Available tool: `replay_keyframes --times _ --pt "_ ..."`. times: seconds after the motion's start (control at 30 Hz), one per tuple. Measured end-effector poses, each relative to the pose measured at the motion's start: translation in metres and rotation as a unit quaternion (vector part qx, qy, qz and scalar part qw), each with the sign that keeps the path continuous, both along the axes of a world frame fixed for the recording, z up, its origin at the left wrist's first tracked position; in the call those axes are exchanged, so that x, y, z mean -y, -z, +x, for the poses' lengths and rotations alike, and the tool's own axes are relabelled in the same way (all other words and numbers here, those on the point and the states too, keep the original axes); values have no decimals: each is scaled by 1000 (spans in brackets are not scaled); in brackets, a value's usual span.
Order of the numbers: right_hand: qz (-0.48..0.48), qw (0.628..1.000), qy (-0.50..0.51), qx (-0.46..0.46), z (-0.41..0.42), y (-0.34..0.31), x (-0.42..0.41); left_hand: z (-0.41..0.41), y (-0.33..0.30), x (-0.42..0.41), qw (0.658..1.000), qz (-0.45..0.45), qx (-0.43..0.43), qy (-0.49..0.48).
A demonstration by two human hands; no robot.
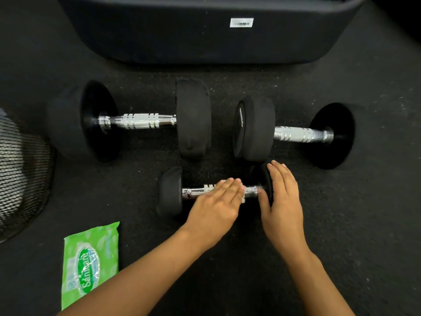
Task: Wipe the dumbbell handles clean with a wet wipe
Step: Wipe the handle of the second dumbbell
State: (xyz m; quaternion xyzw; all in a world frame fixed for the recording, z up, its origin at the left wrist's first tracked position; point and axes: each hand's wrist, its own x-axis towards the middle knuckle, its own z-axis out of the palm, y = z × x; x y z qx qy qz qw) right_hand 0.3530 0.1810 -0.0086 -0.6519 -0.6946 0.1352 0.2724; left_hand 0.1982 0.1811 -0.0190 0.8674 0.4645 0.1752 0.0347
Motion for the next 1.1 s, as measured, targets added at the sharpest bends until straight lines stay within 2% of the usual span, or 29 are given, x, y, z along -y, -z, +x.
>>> replay_keyframes --times 0.1,0.33,0.4,0.47,0.53,0.57,0.63,0.7,0.83,0.9,0.97,1.03,1.1 --pt "-3 1000 -4 -2 1 -1 0 1 -2 0 1000 13 -18 21" --pt "1 1000 -5 0 1 -2 1 -18 -5 2 999 13 -48 -7" --pt "0 1000 -3 -2 0 -2 1 -8 -13 -7 999 -31 -29 -17" --pt "-2 1000 -4 1 -1 -3 1 -1 -30 -16 991 -126 -21 -40" --pt "-7 1000 -6 4 0 -4 0 -2 -37 -25 975 -190 -69 -95" --pt "-8 1000 -7 5 0 -4 0 -4 -39 -26 970 -193 -92 -119" --pt "-6 1000 -9 8 1 -4 2 -11 -42 -20 966 -180 -110 -153" --pt "-2 1000 -10 9 1 -4 5 -14 -39 -6 976 -126 -89 -152" --pt "7 1000 -9 6 2 -1 6 -11 -10 10 995 -11 -52 -89" --pt "4 1000 -9 -1 2 -2 3 -8 -6 2 997 15 -32 -62" --pt "-2 1000 -10 -1 2 -2 1 -2 -12 -6 998 -27 -15 -56" --pt "-10 1000 -9 -4 1 -3 1 4 -24 -18 987 -140 -8 -73" --pt "-20 1000 -7 -6 0 -3 0 11 -28 -34 974 -206 -15 -91"
